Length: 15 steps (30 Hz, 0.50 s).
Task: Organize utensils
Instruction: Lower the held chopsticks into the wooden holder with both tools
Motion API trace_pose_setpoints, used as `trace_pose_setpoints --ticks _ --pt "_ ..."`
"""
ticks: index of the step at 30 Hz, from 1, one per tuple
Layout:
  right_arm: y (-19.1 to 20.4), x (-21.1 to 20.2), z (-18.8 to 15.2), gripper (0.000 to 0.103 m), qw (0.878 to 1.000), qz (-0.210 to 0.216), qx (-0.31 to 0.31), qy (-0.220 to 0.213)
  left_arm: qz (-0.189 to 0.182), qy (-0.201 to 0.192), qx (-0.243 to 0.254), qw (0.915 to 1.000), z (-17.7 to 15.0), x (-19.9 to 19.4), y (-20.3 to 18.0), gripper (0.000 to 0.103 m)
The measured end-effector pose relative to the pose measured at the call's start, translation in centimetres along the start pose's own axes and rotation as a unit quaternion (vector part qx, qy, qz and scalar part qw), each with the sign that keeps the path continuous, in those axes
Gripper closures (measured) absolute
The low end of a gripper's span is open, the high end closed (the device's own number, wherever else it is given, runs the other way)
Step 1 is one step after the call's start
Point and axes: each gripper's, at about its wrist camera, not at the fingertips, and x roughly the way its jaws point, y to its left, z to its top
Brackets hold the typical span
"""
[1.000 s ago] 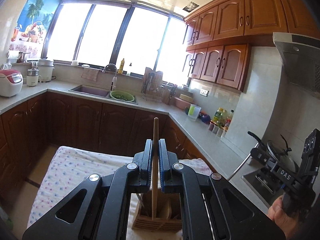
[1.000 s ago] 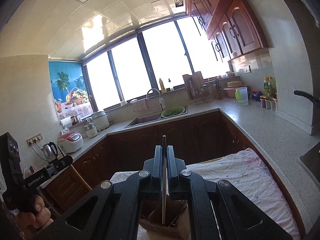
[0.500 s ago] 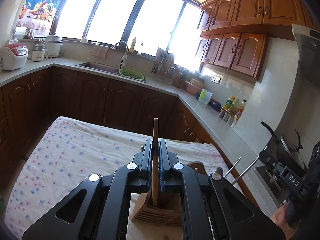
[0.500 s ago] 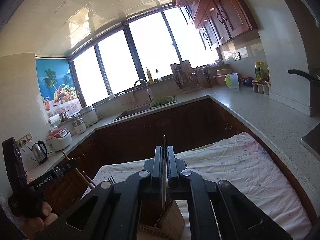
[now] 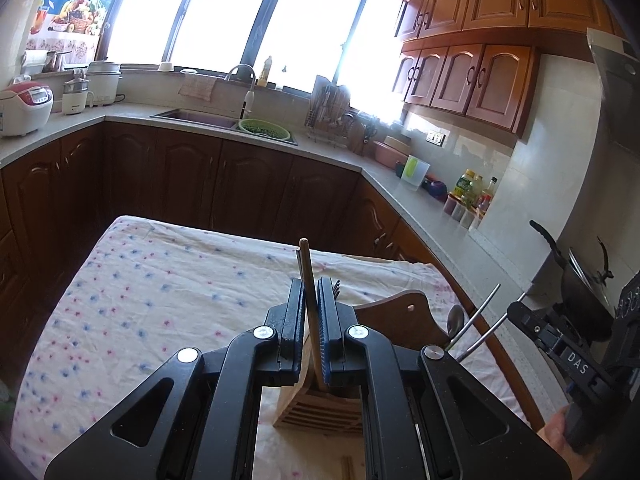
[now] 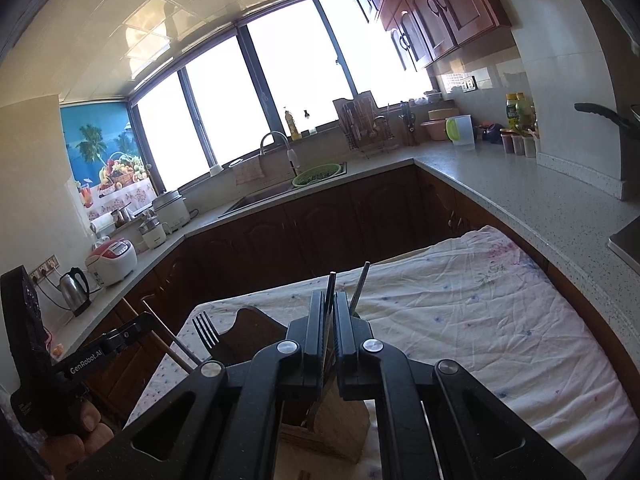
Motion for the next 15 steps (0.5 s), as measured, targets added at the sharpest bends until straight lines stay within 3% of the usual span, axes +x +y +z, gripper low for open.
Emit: trace_pose_setpoints --ticks 13,15 --pt "-0.36 0.31 -0.08 0.098 1.000 0.000 0.004 0.008 0.000 0.016 -0.001 0.9999 0.22 -0.26 -0.15 0.097" --pt "-0.65 0.05 -0.07 0.094 1.000 0.004 0.014 0.008 -0.003 0.018 -0.002 0.9998 0.35 -0.64 -0.12 0.090"
